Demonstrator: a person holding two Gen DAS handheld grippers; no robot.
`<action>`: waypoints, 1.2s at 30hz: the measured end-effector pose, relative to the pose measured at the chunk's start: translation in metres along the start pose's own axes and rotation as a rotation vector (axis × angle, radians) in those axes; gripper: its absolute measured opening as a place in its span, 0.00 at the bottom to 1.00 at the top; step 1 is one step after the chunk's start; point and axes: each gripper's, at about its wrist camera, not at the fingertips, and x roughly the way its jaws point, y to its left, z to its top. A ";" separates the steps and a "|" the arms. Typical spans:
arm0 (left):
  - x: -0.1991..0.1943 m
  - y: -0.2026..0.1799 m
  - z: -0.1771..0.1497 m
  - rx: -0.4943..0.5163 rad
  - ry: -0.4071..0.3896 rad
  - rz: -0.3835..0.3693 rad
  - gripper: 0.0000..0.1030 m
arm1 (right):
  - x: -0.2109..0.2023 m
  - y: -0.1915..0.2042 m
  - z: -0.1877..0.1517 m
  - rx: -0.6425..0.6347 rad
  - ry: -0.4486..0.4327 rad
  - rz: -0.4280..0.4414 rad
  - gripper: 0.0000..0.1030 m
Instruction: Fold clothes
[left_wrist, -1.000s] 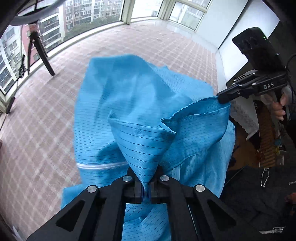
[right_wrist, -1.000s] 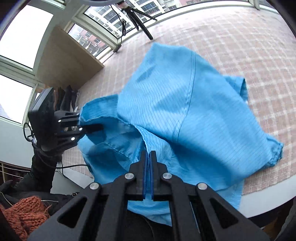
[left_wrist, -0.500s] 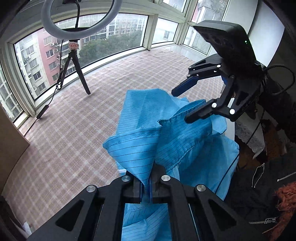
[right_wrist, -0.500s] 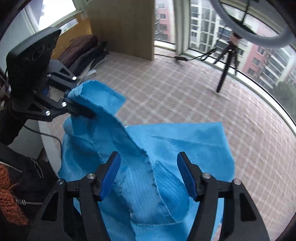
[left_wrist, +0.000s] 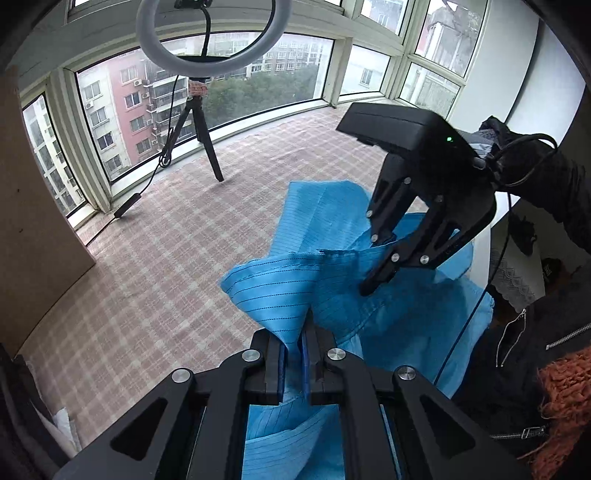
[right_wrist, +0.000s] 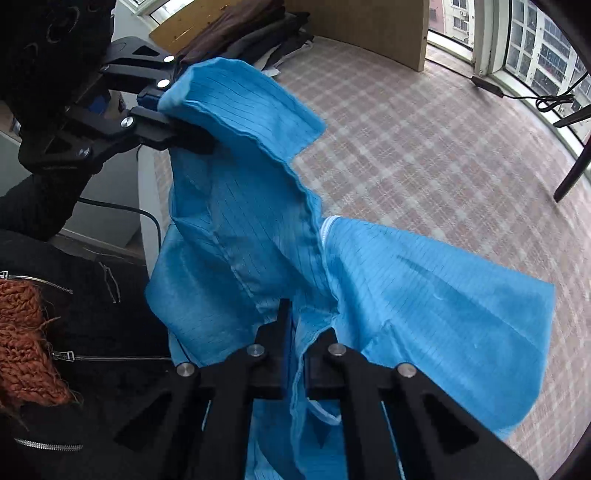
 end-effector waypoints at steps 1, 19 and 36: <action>-0.001 0.003 -0.002 -0.004 0.002 0.028 0.26 | -0.008 0.000 -0.002 0.018 -0.031 -0.020 0.04; -0.047 0.027 -0.077 -0.125 0.010 0.140 0.44 | -0.027 -0.021 -0.032 0.242 -0.037 -0.105 0.38; -0.013 0.046 -0.119 -0.260 0.099 0.139 0.45 | -0.005 0.015 -0.015 0.049 -0.034 -0.178 0.01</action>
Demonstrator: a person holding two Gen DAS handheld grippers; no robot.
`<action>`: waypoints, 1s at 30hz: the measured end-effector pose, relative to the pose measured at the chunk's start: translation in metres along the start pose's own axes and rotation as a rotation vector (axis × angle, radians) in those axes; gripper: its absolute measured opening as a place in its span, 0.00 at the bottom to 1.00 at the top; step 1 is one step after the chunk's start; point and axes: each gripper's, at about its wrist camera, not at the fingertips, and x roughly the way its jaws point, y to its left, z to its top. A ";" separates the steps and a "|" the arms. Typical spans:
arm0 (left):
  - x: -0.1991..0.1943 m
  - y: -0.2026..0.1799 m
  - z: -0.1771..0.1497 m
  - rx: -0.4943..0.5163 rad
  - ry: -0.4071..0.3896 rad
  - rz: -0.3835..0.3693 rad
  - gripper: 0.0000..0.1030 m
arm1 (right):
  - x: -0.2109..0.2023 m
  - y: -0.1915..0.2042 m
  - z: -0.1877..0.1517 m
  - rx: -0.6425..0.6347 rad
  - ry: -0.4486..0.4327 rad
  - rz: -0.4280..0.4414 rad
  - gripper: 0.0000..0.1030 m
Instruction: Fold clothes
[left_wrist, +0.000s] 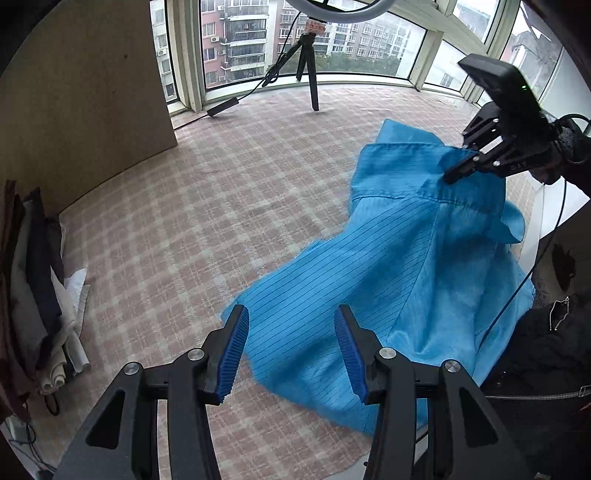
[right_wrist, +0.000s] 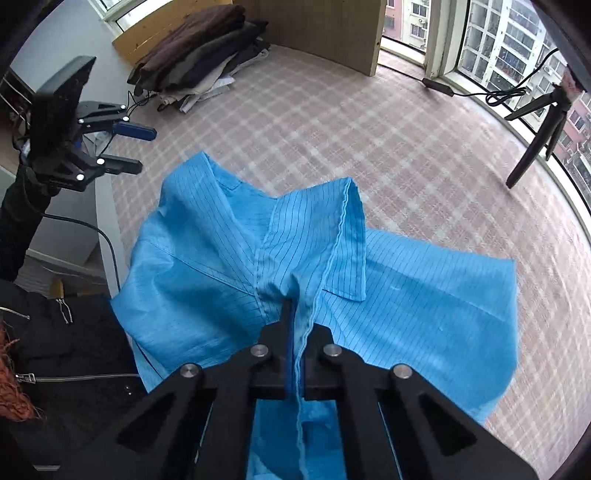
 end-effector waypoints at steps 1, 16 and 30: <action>0.000 0.001 0.000 0.000 0.008 0.001 0.45 | -0.009 0.004 0.000 -0.001 -0.014 -0.021 0.01; -0.030 -0.038 0.062 0.272 -0.128 -0.123 0.52 | -0.305 0.008 0.016 0.210 -0.358 -0.581 0.01; -0.099 -0.083 0.111 0.414 -0.389 -0.297 0.55 | -0.521 0.170 0.088 0.153 -0.708 -0.783 0.01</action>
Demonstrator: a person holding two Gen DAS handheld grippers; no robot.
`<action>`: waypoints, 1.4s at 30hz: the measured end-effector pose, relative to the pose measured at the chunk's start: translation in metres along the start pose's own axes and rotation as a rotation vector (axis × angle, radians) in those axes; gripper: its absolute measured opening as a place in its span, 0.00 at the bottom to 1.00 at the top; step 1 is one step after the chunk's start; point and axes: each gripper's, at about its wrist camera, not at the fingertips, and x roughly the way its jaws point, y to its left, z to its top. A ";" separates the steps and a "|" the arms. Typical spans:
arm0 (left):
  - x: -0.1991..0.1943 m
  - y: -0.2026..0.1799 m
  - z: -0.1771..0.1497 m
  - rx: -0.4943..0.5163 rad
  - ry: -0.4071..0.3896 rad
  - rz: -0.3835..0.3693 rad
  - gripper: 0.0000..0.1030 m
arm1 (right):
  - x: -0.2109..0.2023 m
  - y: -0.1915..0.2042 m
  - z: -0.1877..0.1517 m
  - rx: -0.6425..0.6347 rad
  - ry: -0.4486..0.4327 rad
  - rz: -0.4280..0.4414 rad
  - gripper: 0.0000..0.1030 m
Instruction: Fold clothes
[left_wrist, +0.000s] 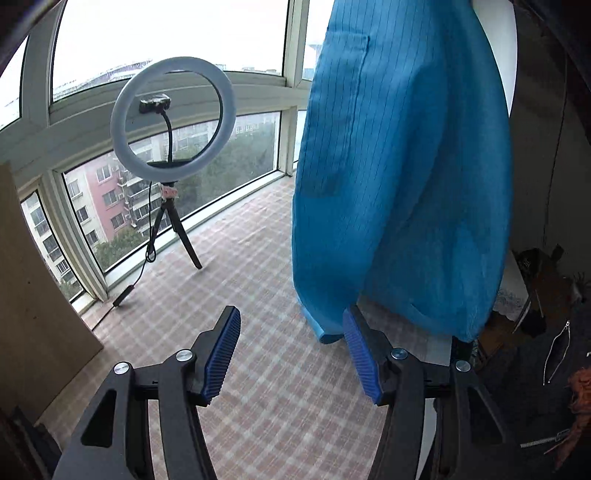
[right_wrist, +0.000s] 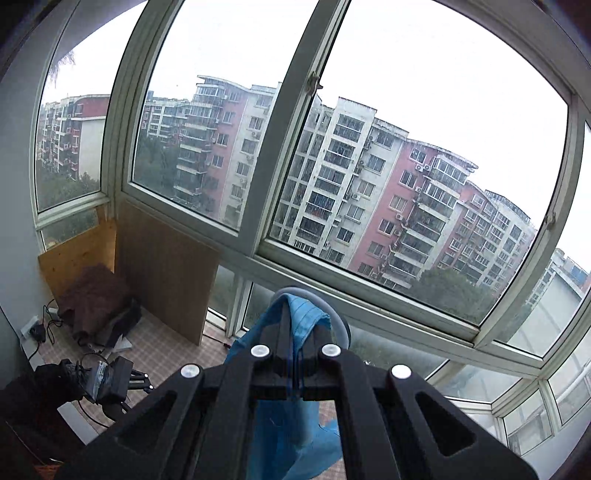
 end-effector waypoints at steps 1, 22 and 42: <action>-0.007 0.002 0.002 0.004 -0.015 0.006 0.56 | -0.010 0.003 0.011 -0.005 -0.019 -0.005 0.01; -0.028 0.048 0.028 0.166 -0.046 0.084 0.73 | -0.075 0.004 0.043 -0.002 -0.054 -0.155 0.01; 0.180 0.031 -0.043 0.306 0.522 -0.227 0.75 | 0.034 -0.086 -0.336 0.445 0.589 -0.174 0.01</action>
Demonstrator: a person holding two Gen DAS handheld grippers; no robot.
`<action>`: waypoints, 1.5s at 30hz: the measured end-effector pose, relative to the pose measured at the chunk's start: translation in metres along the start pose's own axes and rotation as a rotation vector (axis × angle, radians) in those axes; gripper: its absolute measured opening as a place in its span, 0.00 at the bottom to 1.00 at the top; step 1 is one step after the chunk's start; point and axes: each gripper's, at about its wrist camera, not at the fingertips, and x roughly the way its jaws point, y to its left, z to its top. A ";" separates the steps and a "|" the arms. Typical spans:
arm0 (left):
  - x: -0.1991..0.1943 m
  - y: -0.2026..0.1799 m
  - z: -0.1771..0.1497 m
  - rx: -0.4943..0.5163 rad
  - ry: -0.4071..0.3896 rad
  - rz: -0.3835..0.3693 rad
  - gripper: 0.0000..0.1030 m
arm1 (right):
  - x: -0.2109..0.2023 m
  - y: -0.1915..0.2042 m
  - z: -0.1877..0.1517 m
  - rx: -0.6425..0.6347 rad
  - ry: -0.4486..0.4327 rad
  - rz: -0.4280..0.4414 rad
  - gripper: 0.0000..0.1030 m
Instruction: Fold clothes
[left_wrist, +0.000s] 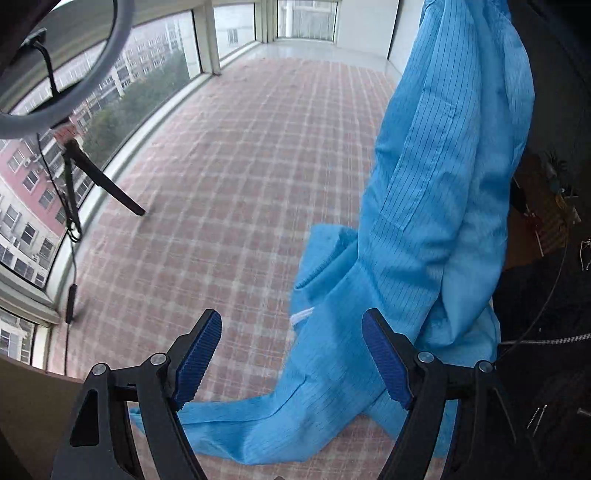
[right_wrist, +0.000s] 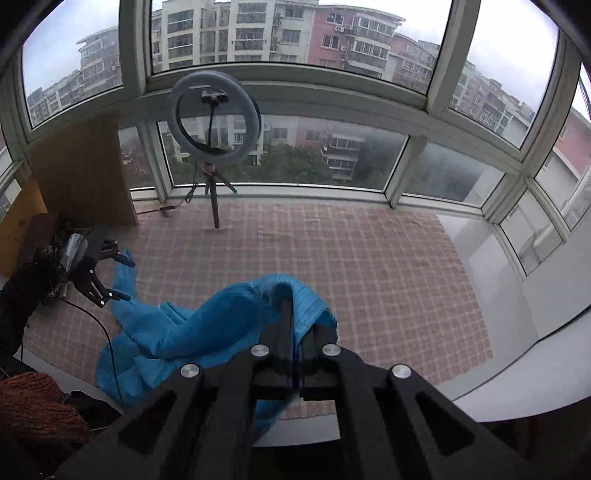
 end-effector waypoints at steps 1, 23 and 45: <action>0.014 -0.001 0.001 0.005 0.036 -0.027 0.75 | 0.016 -0.015 -0.013 0.037 0.036 -0.010 0.01; 0.028 -0.002 -0.010 -0.154 0.090 -0.068 0.01 | 0.084 -0.066 -0.019 0.139 0.074 0.001 0.01; 0.020 -0.206 -0.076 -0.292 -0.020 -0.199 0.03 | 0.110 -0.097 0.044 0.165 -0.034 0.031 0.01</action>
